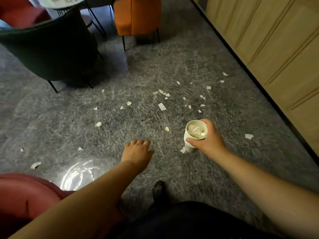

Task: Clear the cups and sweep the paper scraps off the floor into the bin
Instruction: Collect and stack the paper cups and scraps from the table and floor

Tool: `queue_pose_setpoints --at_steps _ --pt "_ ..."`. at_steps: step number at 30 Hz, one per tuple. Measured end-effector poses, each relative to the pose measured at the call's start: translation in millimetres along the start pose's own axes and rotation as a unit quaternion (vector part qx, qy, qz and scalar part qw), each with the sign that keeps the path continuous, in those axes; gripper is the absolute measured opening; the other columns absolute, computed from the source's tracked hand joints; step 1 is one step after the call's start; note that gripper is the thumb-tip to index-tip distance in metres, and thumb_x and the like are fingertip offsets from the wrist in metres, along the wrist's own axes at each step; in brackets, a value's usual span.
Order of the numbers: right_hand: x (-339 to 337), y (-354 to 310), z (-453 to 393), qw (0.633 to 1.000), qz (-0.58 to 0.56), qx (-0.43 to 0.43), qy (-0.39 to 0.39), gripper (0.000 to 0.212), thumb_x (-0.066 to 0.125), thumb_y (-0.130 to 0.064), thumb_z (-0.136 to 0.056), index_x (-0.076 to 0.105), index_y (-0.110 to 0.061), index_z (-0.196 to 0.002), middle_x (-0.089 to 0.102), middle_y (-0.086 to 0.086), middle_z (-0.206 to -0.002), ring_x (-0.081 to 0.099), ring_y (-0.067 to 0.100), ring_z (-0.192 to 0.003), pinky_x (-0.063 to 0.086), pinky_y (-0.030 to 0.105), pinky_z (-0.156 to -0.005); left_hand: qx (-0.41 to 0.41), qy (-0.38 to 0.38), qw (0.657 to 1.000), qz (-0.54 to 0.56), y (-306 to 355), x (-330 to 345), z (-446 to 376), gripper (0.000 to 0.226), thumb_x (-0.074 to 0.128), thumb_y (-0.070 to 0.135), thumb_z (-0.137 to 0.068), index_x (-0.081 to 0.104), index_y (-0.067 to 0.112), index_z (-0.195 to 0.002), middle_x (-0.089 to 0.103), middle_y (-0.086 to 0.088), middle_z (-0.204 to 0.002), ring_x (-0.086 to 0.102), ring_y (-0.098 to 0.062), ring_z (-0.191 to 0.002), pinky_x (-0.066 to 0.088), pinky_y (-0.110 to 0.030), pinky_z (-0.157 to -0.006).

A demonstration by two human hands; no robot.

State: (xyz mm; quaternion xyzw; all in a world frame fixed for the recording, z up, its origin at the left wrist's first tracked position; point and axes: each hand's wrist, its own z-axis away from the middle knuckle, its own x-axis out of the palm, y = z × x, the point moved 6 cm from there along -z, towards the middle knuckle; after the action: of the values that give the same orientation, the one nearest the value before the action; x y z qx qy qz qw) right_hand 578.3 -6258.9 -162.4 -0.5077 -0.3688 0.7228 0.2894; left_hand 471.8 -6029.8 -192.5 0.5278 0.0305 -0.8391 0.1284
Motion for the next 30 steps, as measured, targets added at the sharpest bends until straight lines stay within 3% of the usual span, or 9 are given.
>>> queue_pose_setpoints --at_steps 3,4,9,24,30 --pt "13.4 -31.0 -44.8 1.0 -0.004 0.002 0.004 0.067 0.085 -0.025 -0.066 0.04 -0.036 -0.114 0.056 -0.009 -0.104 0.056 0.013 -0.091 0.04 0.009 -0.061 -0.003 0.005 1.0 -0.015 -29.9 -28.6 -35.6 0.053 0.035 0.05 -0.101 0.037 0.024 -0.147 0.044 -0.001 -0.149 0.037 -0.026 -0.137 0.031 -0.041 -0.109" --pt "17.0 -40.0 -58.6 1.0 -0.004 0.001 0.009 0.067 0.085 -0.023 -0.066 0.041 -0.034 -0.115 0.055 -0.009 -0.102 0.056 0.013 -0.09 0.039 0.008 -0.057 -0.002 0.009 1.0 -0.021 -38.3 -37.8 -46.6 0.053 0.035 0.05 -0.101 0.037 0.024 -0.147 0.044 -0.001 -0.149 0.037 -0.026 -0.137 0.031 -0.041 -0.109" --pt "36.7 -69.2 -116.8 1.0 0.002 -0.004 0.004 0.072 0.086 -0.029 -0.063 0.042 -0.033 -0.119 0.058 -0.005 -0.111 0.059 0.017 -0.096 0.047 0.029 -0.076 -0.017 0.02 1.0 -0.012 -73.8 -72.8 -96.0 0.054 0.035 0.05 -0.101 0.036 0.025 -0.149 0.044 -0.001 -0.149 0.036 -0.026 -0.138 0.031 -0.041 -0.109" --pt "88.0 -162.8 -377.8 0.997 0.007 -0.053 -0.057 0.079 0.086 -0.028 -0.064 0.041 -0.026 -0.129 0.054 -0.007 -0.113 0.055 0.015 -0.1 0.042 0.028 -0.082 -0.096 0.041 0.994 0.025 -156.4 -180.5 -296.6 0.053 0.036 0.049 -0.102 0.035 0.023 -0.148 0.044 -0.001 -0.149 0.036 -0.026 -0.137 0.031 -0.041 -0.109" --pt "94.8 -213.2 -490.3 0.994 0.012 -0.074 -0.084 0.072 0.087 -0.025 -0.063 0.043 -0.029 -0.12 0.057 -0.004 -0.113 0.057 0.018 -0.101 0.048 0.033 -0.085 -0.129 0.052 0.99 0.038 -183.0 -239.7 -374.1 0.049 0.035 0.048 -0.102 0.038 0.025 -0.146 0.046 0.0 -0.147 0.038 -0.025 -0.136 0.031 -0.039 -0.108"
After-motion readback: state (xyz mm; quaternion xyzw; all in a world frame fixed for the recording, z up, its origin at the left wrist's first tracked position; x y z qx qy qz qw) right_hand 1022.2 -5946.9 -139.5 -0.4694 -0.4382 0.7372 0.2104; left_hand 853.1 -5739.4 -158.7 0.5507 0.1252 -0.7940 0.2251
